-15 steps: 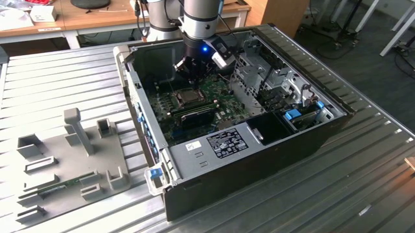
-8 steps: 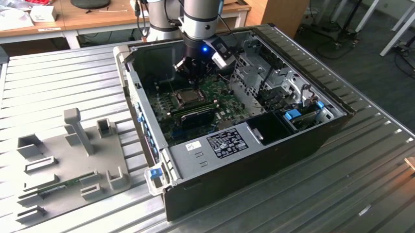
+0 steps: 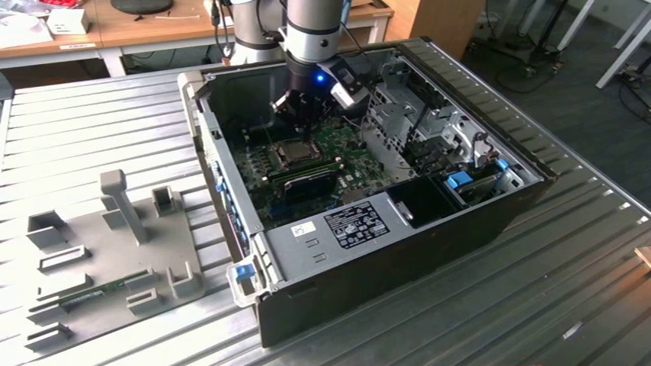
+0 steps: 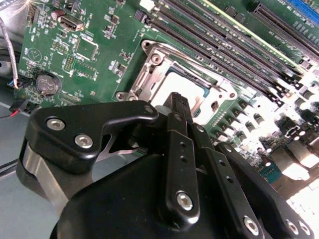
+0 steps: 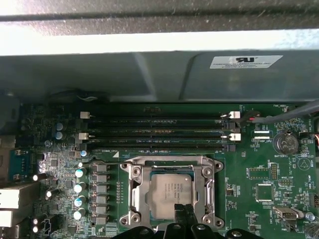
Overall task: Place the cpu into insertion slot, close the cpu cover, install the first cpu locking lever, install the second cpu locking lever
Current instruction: 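Close the cpu cover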
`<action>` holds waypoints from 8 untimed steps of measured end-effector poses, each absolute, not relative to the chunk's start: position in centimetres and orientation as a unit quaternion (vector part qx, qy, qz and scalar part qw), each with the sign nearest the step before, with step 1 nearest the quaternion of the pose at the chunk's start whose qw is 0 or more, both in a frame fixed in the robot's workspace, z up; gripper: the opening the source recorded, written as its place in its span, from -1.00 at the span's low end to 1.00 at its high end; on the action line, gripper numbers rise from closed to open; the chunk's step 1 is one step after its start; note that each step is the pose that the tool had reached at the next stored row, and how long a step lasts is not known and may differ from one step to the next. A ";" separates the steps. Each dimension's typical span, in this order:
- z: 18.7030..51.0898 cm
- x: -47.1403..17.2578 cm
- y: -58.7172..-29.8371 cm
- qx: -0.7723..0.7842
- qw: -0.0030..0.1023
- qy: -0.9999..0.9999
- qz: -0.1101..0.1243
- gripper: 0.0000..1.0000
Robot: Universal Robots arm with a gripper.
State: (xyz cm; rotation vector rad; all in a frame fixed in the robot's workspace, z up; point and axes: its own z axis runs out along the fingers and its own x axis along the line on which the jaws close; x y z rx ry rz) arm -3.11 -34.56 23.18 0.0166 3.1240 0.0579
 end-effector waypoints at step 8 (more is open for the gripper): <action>23.1 -3.1 -34.6 0.005 0.009 1.000 0.019 -0.80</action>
